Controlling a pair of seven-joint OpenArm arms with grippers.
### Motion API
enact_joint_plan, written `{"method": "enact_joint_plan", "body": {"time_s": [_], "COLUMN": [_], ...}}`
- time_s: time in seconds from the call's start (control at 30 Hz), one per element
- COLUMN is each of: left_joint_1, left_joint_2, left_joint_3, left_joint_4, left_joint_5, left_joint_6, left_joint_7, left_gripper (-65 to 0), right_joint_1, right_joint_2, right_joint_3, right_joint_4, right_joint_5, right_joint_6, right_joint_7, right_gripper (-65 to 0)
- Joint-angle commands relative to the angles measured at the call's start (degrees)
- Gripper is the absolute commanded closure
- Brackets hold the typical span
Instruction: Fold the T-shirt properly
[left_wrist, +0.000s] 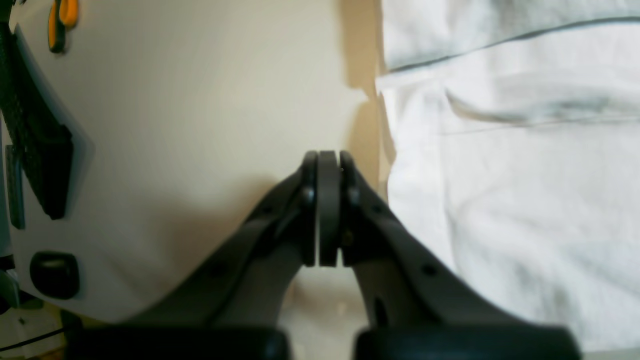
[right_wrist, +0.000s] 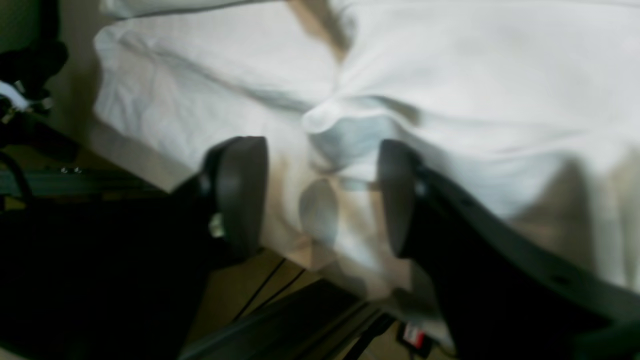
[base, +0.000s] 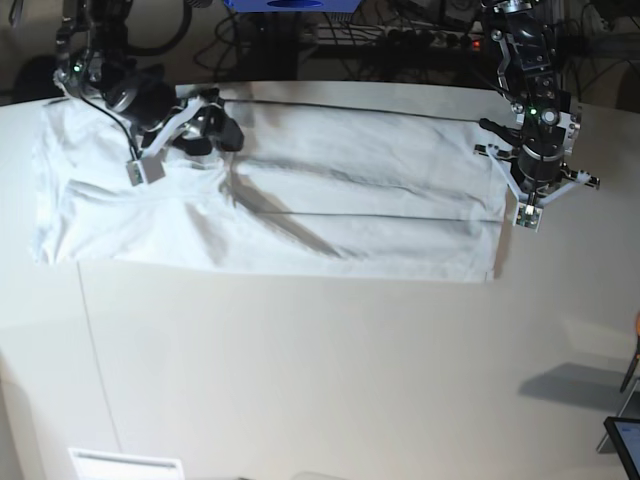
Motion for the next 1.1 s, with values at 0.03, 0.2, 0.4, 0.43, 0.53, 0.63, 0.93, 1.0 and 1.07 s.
{"method": "enact_joint_plan", "body": {"time_s": [0.03,0.2,0.4,0.43,0.53,0.63,0.93,1.0,1.07], "left_joint_1": [-0.43,-0.43,-1.13,-1.13,-1.31,-2.72,-3.24,-2.01,-1.66], "left_joint_2": [-0.51,-0.42,-0.42,-0.42,-0.42,-0.42,-3.85,-6.22,-7.54], "left_joint_3": [-0.25,-0.25,-0.33,-0.33,-0.33,-1.21,-17.56,-17.56,-17.48], "left_joint_4": [0.91,0.91,1.00,1.00,1.09,1.09,0.56,-0.58,-1.55], "left_joint_5": [0.18,0.18,0.18,0.18,0.09,0.01,-25.75,-29.18,-31.03], "left_joint_6": [0.47,0.47,0.47,0.47,0.47,0.47,-0.41,-0.41,-0.41], "left_joint_7": [-0.66,-0.75,-0.75,-0.75,-0.75,-0.75,-0.48,-0.48,-0.48], "left_gripper": [0.0,0.0,-0.3,-0.3,-0.3,-0.3,-23.3,-30.1,-33.4], "right_joint_1": [-0.45,-1.51,-2.74,-2.65,-1.33,0.16,3.50,3.94,4.73], "right_joint_2": [-0.31,0.05,0.05,0.05,0.66,2.51,4.53,3.91,3.12], "right_joint_3": [0.22,2.59,9.36,10.50,15.16,18.41,18.41,17.89,17.27], "right_joint_4": [2.12,3.26,3.62,3.70,3.62,3.26,2.12,0.89,-1.31], "right_joint_5": [2.46,7.91,10.55,10.81,10.90,10.63,-11.96,-16.79,-20.49], "right_joint_6": [0.55,0.46,0.90,1.43,7.58,12.86,13.21,13.29,13.29], "right_joint_7": [0.77,1.30,1.30,1.30,3.58,7.10,8.59,8.59,9.91], "right_gripper": [-41.2,-42.7,-42.7,-42.5,-42.1,-40.0,0.0,-1.7,-1.5]}}
